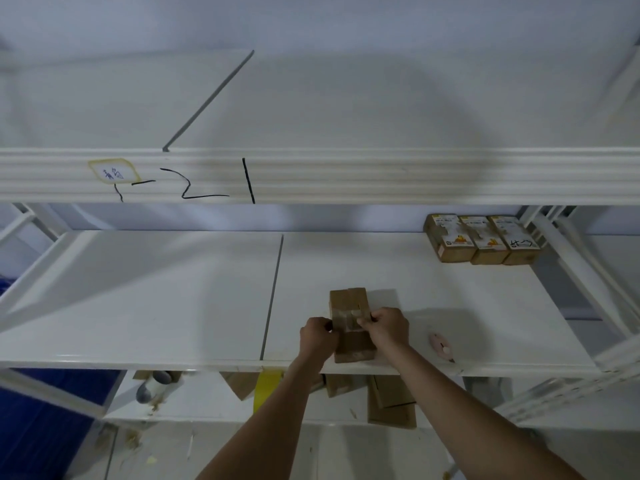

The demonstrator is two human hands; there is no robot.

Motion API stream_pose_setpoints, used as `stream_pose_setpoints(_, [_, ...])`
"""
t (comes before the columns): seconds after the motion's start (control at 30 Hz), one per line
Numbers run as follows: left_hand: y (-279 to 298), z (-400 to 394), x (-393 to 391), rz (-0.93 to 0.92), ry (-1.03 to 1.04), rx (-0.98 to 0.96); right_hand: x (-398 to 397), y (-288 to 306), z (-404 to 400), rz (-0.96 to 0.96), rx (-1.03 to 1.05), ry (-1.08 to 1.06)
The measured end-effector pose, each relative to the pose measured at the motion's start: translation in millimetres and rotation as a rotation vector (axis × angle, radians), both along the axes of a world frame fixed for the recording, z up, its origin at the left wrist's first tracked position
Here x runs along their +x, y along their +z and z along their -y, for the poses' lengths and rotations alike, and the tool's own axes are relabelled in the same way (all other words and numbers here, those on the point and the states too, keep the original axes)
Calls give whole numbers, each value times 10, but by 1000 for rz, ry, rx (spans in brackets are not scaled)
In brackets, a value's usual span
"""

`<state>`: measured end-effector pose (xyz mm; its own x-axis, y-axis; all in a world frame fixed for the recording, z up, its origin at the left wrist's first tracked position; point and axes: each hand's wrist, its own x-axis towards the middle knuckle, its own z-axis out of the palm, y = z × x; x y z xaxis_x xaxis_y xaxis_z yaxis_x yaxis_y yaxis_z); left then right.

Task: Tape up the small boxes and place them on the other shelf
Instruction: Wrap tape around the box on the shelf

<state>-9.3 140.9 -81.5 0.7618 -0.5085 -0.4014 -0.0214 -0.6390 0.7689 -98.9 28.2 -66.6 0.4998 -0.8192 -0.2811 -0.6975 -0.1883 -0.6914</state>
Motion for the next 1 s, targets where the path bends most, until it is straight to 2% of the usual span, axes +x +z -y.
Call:
stream_pose_setpoints(0.17, [20,99,79,-6,53,71,53,-42,-12,-85,-59,-69])
stream_pose_setpoints(0.3, [20,176,115,-7,66,97,66,-14,-14,-125,-18,-79])
stream_pose_setpoints(0.5, [-17,196,105,-15,116,122,116,-48,74,-93,89,-249])
stream_pose_setpoints(0.63, [-11,146,1,31,94,93,74,-100,-12,-91,-19,-130])
stream_pose_setpoints(0.83, [2,-63,-158,178,75,84,110,-36,-205,-40,-117,-136])
stream_pose_setpoints(1.0, [120,-279,-57,257,171,68,175,193,-545,193,-305,-86])
